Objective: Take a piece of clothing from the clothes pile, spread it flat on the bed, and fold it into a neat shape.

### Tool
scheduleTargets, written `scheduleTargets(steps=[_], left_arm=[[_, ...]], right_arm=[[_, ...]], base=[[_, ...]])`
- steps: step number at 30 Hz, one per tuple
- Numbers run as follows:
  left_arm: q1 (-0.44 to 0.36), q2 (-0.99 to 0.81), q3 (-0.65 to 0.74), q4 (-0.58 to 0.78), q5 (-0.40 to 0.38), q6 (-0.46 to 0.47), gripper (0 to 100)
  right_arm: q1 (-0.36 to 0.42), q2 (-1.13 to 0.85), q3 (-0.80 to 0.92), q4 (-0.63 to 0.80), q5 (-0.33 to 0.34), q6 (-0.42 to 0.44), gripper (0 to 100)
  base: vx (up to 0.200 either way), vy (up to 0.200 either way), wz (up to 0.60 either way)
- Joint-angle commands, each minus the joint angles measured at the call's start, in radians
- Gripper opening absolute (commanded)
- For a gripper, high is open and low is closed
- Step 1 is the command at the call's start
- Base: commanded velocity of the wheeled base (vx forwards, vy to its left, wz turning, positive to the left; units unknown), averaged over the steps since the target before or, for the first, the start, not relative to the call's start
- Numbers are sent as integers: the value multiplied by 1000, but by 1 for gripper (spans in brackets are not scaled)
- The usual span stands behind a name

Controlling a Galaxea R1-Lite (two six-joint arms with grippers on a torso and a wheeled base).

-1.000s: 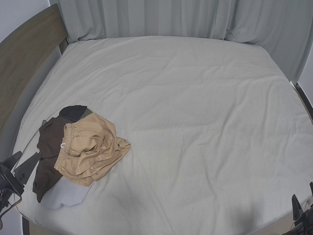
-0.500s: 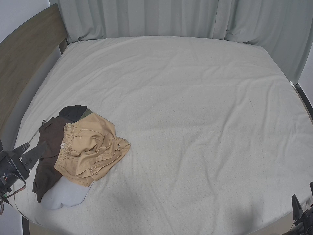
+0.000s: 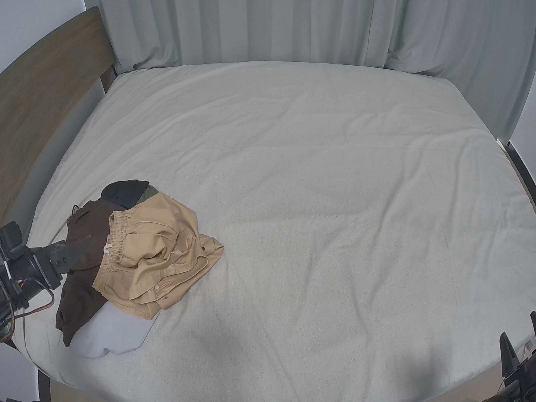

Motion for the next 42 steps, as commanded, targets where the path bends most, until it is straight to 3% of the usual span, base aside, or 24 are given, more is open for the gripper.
scheduleTargets(steps=[1,10,21,37,42], left_arm=[[10,159,6,-90,-22,-1,100],[11,292,-3,-221,-55,-3,100],[103,495,-16,-409,-140,14,100],[85,766,-42,-675,-151,9,100],[59,795,-59,-695,-153,3,100]], right_arm=[[2,-16,18,0,0,-1,100],[0,-16,18,0,0,-1,100],[0,-16,18,0,0,1,100],[0,-16,18,0,0,1,100],[2,-16,18,0,0,1,100]], base=[[0,0,0],[0,0,0],[0,0,0],[0,0,0],[0,0,0]])
